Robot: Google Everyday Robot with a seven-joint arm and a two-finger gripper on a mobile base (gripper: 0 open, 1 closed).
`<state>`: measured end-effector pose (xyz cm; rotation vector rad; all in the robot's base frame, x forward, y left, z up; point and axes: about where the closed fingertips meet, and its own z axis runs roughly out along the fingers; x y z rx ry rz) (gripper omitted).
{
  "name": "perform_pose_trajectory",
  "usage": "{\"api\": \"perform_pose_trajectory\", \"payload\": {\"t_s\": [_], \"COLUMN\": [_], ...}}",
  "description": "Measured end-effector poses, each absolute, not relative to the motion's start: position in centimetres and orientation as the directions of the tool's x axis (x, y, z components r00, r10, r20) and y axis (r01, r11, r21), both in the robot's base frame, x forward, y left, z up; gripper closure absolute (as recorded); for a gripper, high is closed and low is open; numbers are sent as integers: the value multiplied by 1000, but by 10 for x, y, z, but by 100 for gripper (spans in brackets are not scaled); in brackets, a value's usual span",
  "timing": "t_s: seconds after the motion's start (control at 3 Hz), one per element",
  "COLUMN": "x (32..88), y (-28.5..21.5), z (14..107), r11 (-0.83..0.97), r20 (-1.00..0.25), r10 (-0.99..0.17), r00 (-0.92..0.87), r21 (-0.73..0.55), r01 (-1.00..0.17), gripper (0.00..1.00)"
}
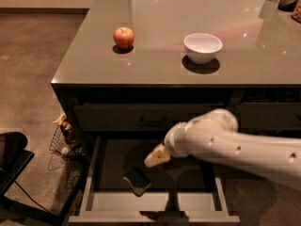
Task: Pick sponge from middle drawer and place on counter
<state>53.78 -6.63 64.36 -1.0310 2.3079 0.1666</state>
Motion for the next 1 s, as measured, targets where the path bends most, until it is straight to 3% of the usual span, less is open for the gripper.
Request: {"api": "perform_pose_trajectory", "payload": {"t_s": [0.33, 1.0], "x": [514, 545], "y": [-47, -20], "z": [574, 481], "r11": [671, 624], "r20": [-575, -673], "r10": [-634, -578], "r00": [-518, -461], "r21": [-75, -1], "r01": [-738, -781], "gripper": [0, 0]}}
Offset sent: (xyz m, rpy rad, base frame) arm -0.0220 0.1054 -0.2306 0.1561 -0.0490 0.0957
